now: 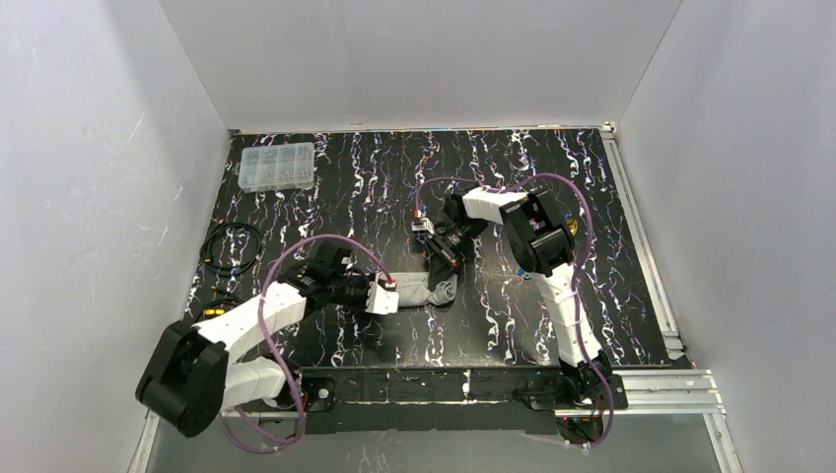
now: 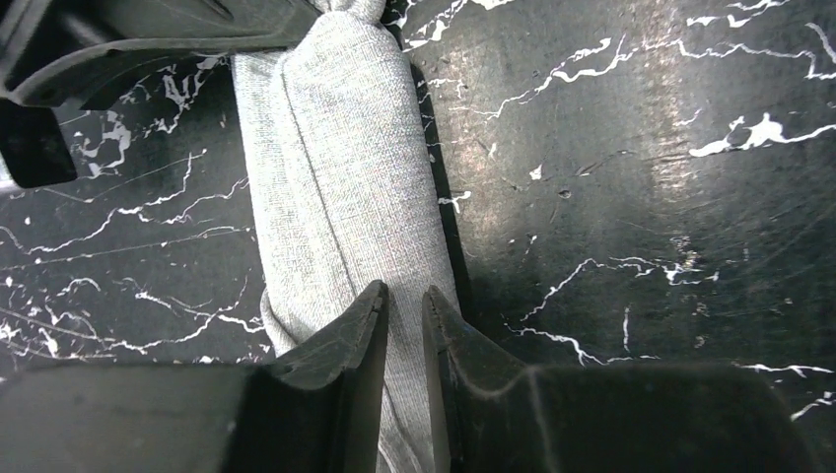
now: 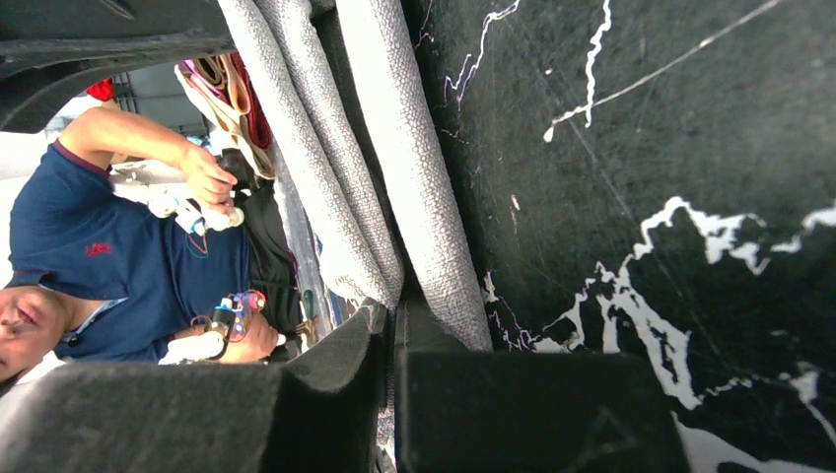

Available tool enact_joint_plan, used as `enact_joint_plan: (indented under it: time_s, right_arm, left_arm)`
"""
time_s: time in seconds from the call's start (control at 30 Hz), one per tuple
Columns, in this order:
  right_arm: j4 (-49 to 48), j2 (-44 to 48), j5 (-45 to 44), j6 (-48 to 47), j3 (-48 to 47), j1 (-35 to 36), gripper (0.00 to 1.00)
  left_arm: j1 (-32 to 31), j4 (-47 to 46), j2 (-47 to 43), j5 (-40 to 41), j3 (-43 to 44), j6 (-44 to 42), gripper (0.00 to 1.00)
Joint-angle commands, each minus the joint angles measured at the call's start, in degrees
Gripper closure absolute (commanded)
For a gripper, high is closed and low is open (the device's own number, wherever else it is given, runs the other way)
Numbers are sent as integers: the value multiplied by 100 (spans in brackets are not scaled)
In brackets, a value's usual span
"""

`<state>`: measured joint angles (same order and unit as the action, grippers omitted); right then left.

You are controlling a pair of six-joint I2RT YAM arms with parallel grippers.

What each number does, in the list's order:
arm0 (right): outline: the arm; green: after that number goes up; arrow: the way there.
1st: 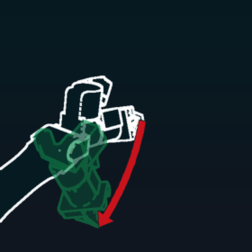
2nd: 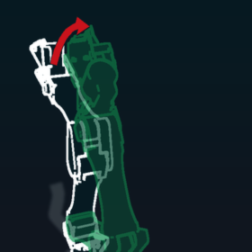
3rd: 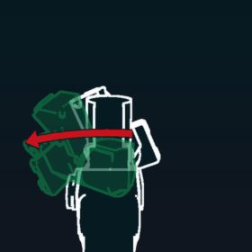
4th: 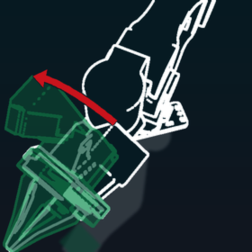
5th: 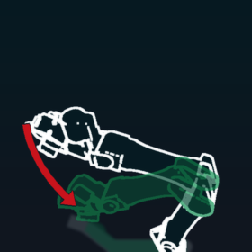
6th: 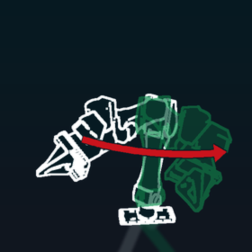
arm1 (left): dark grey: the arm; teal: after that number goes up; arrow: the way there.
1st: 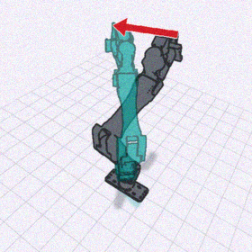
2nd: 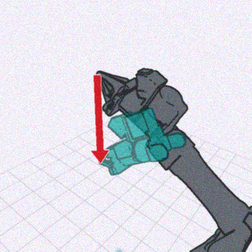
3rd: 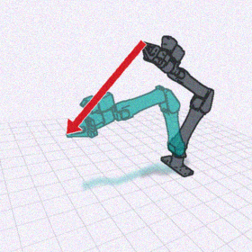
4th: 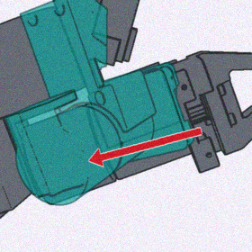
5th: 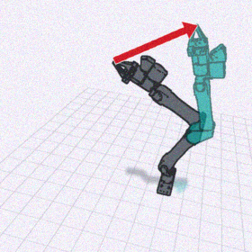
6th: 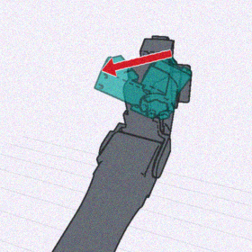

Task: Fold the napkin into a case and place the utensils inside
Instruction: Fold the 2/3-rectangle-folded napkin at the center of the board.

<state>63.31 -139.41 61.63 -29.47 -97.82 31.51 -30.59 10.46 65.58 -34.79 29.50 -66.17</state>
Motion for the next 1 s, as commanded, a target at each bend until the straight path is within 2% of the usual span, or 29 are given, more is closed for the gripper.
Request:
enact_joint_plan:
  time_s: [0.0, 0.33, 0.57, 0.6, 0.63, 0.67, 0.87, 0.97]
  right_arm:
    - [-528, 61, -725, -153, 123, 38, 98]
    - [-416, 212, -598, -270, 210, 53, 97]
    - [7, 450, -184, -712, 57, 55, 89]
    - [120, 470, -152, -789, 4, 43, 82]
    - [178, 510, -125, -847, -34, 32, 14]
    - [221, 561, -51, -901, -55, -10, 3]
    - [229, 1257, 679, -995, 2, -509, 1]
    - [-91, 1747, 625, -688, 265, -578, 1]
  left_arm:
    - [-44, -167, 366, -143, 298, -351, 83]
    - [-132, -840, 895, 331, 201, -477, 84]
    - [-140, -756, 1140, 577, 91, -978, 88]
    - [-149, -756, 1178, 616, 76, -1015, 88]
    - [-149, -726, 1213, 647, 83, -1023, 89]
    - [-149, -638, 1251, 670, 123, -1041, 90]
    - [-166, -406, 1273, 658, 110, -1175, 93]
    - [-167, -402, 1262, 648, 91, -1170, 97]
